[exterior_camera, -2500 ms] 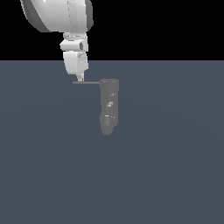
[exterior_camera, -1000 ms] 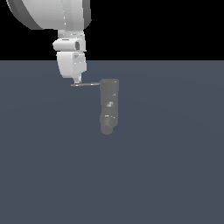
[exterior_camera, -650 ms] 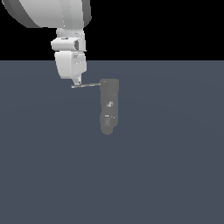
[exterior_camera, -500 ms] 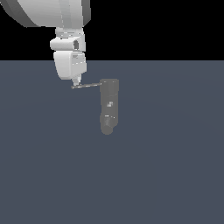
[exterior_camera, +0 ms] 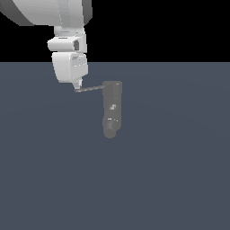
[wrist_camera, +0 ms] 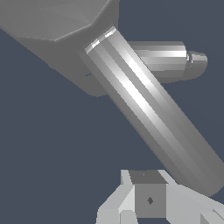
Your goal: Turn on the faucet by rotating a designated handle.
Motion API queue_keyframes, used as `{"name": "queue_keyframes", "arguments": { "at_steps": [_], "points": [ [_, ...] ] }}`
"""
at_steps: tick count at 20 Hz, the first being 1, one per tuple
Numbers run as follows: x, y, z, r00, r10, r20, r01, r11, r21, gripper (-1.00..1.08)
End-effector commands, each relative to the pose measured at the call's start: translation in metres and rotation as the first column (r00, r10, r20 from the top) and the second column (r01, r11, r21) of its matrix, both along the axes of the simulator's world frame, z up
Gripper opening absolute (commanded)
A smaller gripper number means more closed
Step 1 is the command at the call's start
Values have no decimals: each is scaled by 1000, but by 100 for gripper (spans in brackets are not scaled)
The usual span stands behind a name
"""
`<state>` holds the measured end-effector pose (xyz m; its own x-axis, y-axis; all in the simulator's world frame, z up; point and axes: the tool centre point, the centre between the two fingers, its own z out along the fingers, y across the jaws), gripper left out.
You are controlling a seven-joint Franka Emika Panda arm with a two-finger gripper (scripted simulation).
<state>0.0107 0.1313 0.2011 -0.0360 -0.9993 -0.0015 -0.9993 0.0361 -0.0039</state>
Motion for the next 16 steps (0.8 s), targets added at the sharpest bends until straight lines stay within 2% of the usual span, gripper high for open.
{"name": "queue_keyframes", "arguments": {
  "at_steps": [1,16],
  "points": [
    [-6,-7,0,1000,-2,-2,2,1000,-1,-100],
    [-42,-38,0,1000,0,-3,0,1000,-2,-100]
  ]
}}
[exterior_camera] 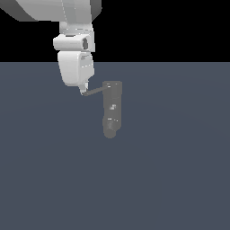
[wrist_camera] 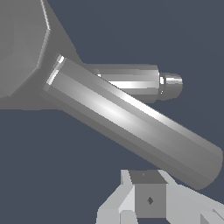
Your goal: Turn on the faucet by rotating a designated handle.
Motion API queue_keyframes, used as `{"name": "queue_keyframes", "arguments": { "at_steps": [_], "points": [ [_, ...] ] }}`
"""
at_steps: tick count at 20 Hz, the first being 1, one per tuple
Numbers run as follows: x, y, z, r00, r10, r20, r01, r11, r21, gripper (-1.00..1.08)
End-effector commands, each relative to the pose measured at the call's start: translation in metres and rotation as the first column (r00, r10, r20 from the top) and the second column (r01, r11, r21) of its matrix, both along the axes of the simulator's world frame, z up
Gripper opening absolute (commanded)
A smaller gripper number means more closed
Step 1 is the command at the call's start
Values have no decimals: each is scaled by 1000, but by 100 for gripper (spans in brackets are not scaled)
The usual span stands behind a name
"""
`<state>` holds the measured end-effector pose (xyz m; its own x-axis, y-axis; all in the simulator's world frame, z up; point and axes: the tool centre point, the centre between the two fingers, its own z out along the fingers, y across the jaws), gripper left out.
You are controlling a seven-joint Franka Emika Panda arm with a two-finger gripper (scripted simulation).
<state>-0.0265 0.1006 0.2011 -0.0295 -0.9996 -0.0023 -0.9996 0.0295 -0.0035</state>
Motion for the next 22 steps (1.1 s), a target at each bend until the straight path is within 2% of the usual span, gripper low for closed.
{"name": "queue_keyframes", "arguments": {
  "at_steps": [1,14,16,22],
  "points": [
    [-7,-10,0,1000,-6,-2,6,1000,-2,-100],
    [-39,-38,0,1000,-3,-4,3,1000,-2,-100],
    [-36,-33,0,1000,2,-2,-2,1000,-1,-100],
    [-37,-67,0,1000,1,-2,-1,1000,-1,-100]
  ]
}}
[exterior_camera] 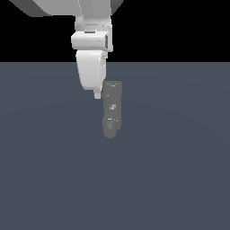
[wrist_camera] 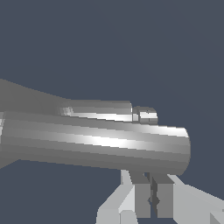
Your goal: Turn on the faucet by rotating a designated handle.
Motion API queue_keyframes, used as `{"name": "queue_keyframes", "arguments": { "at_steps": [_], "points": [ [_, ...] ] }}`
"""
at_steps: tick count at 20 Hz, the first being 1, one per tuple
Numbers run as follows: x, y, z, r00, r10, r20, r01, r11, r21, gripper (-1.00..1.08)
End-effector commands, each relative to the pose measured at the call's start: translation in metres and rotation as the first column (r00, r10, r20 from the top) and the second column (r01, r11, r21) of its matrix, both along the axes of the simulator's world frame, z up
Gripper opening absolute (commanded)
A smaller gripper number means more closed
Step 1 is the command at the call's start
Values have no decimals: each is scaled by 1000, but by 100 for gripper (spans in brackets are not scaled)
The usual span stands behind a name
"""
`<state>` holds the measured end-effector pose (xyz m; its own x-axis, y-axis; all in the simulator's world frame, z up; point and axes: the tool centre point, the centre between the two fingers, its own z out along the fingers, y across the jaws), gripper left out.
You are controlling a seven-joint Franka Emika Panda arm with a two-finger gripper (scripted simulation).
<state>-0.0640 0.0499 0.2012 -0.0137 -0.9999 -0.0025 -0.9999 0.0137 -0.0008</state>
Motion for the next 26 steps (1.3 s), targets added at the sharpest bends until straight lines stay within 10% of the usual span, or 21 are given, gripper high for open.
{"name": "queue_keyframes", "arguments": {
  "at_steps": [1,13,26],
  "points": [
    [0,-23,0,1000,-16,0,16,1000,-1,-100],
    [-1,-96,0,1000,-18,-1,18,1000,-2,-100],
    [32,-112,0,1000,0,-1,0,1000,-1,-100]
  ]
}}
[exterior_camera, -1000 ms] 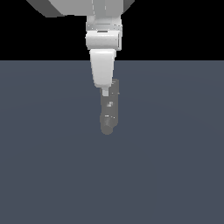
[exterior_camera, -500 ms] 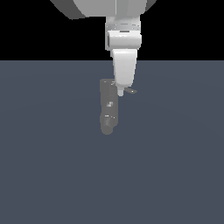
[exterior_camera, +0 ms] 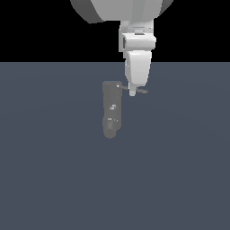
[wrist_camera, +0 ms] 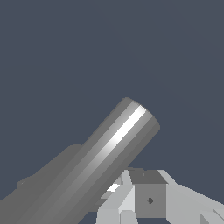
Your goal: Turn on the faucet by rotating a designated handle.
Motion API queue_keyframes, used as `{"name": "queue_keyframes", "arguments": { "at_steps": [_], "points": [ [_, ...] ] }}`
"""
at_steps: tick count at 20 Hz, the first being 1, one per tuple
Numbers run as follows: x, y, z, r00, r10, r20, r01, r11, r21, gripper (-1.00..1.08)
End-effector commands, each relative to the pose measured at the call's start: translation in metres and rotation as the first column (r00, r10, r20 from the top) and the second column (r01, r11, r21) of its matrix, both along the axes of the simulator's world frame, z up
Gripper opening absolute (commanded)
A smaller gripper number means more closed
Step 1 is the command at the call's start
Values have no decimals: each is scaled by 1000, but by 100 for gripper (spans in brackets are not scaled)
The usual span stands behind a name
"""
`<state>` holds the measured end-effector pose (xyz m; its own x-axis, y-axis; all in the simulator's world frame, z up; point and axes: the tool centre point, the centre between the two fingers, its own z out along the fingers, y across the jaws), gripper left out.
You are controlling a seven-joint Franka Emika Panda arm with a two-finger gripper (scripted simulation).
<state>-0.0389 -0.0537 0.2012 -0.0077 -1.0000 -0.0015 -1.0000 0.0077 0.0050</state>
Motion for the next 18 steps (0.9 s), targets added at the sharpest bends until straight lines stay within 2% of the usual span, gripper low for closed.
{"name": "queue_keyframes", "arguments": {
  "at_steps": [1,18],
  "points": [
    [9,-12,0,1000,-7,5,7,1000,-1,-100],
    [51,-62,0,1000,-24,5,24,1000,-2,-100]
  ]
}}
